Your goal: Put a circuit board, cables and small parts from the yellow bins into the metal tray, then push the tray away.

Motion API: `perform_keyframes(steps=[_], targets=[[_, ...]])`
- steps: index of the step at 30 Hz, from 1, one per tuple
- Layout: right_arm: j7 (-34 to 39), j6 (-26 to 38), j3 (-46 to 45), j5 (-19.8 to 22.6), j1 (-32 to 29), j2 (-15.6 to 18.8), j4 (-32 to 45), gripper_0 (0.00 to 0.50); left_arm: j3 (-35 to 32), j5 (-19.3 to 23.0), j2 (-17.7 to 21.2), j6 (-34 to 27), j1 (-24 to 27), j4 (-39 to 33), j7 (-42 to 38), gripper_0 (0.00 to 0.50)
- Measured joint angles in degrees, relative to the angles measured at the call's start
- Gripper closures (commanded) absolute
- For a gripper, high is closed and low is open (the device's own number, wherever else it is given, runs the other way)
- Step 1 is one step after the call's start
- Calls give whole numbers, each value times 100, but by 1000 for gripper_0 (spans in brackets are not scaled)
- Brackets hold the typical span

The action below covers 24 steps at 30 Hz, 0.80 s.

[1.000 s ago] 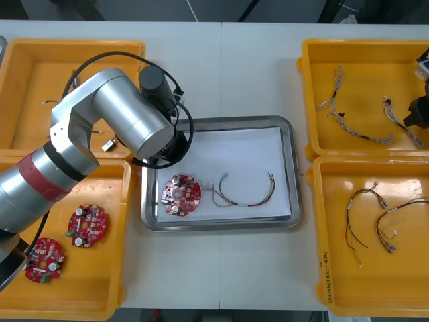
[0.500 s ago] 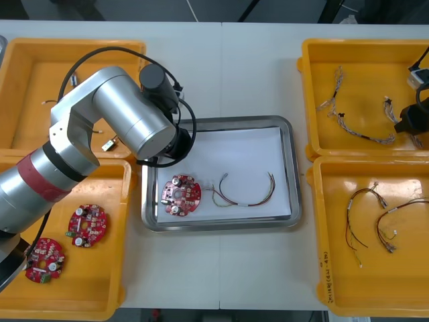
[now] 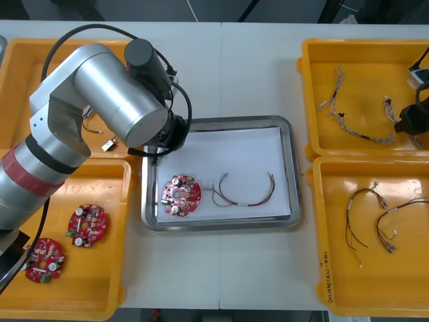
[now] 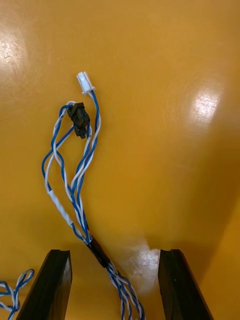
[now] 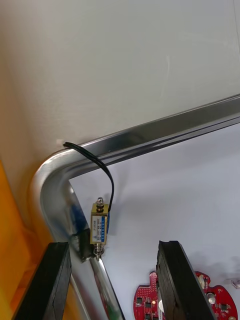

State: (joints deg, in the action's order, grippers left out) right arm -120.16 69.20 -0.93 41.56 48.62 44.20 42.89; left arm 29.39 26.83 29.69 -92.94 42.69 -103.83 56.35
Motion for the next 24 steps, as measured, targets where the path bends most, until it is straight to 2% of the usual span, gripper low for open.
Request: perform_keyframes(steps=[11, 20, 21, 22, 23, 24], targets=[[0, -104, 0, 23, -120, -21, 0, 0, -904, 404, 0, -928, 38, -425, 0, 0], [0, -116, 0, 25, -138, -31, 2, 0, -1557, 866, 54, -1525, 347, -431, 1, 0], [0, -116, 0, 25, -138, -31, 2, 11, -1600, 921, 81, -1556, 378, -431, 2, 0], [0, -116, 0, 25, -139, -31, 2, 49, -1642, 985, 116, -1591, 405, -431, 3, 0], [0, -116, 0, 26, -139, -32, 3, 164, -1686, 1038, 155, -1623, 430, -431, 6, 0], [0, -116, 0, 27, -140, -33, 3, 226, -1734, 1082, 194, -1642, 448, -431, 10, 0]])
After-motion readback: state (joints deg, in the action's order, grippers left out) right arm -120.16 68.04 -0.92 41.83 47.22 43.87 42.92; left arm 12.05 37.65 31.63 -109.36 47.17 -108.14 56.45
